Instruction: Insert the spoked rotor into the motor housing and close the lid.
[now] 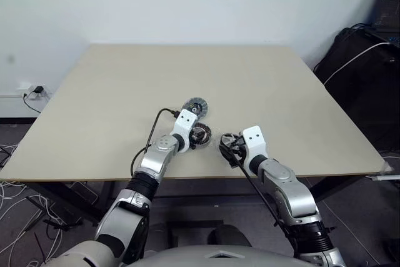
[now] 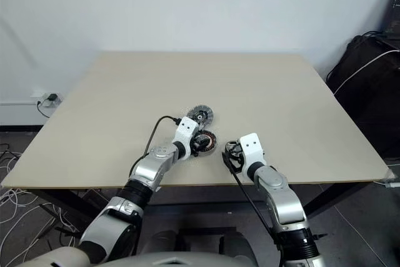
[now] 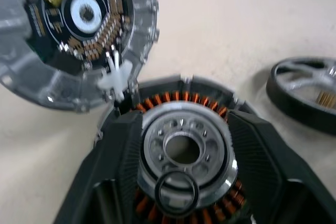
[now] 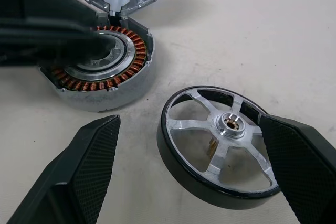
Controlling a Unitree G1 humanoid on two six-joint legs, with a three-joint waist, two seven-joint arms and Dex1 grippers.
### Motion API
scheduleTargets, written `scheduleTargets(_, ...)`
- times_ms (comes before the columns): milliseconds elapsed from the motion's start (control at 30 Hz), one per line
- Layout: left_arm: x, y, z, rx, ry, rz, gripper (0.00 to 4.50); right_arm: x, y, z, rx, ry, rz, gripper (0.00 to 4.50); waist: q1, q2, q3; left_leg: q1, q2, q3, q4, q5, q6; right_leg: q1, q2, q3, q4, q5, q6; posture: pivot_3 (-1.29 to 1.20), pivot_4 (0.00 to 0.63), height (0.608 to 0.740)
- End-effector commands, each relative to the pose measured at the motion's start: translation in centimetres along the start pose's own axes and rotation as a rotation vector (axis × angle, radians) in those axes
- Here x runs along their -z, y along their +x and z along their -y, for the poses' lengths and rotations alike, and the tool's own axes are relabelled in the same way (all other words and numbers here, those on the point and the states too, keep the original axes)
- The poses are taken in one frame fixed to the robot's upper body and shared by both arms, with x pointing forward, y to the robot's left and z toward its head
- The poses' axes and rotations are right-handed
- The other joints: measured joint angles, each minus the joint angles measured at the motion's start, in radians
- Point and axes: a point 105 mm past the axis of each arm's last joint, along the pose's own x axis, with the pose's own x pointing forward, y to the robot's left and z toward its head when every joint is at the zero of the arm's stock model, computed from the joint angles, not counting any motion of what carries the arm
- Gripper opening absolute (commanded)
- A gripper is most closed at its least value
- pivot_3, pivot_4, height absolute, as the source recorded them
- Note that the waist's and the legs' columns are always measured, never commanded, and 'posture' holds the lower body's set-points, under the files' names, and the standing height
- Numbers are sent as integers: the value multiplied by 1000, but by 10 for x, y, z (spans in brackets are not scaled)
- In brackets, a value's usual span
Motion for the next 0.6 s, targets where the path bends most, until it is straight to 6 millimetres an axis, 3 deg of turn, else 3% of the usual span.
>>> scheduleTargets(33, -29, -9, -2, -4, 6, 119, 1980, -21, -1, -2, -9, -14, 69, 4500, -1, 0, 0, 0, 0, 0, 0, 0, 0, 0, 0, 0, 0, 0, 0, 0, 0, 740)
scheduleTargets(100, -28, -15, -1, 0, 2, 129, 1362, -24, 0, -5, -22, -12, 74, 4500, -2, 0, 0, 0, 0, 0, 0, 0, 0, 0, 0, 0, 0, 0, -1, 0, 0, 740)
scheduleTargets(233, -22, -33, -5, -37, -10, 146, 5, -31, 7, -14, -66, -32, 78, 3497, -10, 0, 0, 0, 1, 0, 0, 0, 0, 0, -1, 1, 0, 1, -1, 0, 0, 740)
scheduleTargets(600, 11, -82, -15, -146, 31, 120, 0, -61, 45, -47, -160, -144, 69, 26, -13, 1, 0, 2, 2, 0, 0, 0, 0, -3, -4, 0, 0, 3, -5, 0, 0, 740)
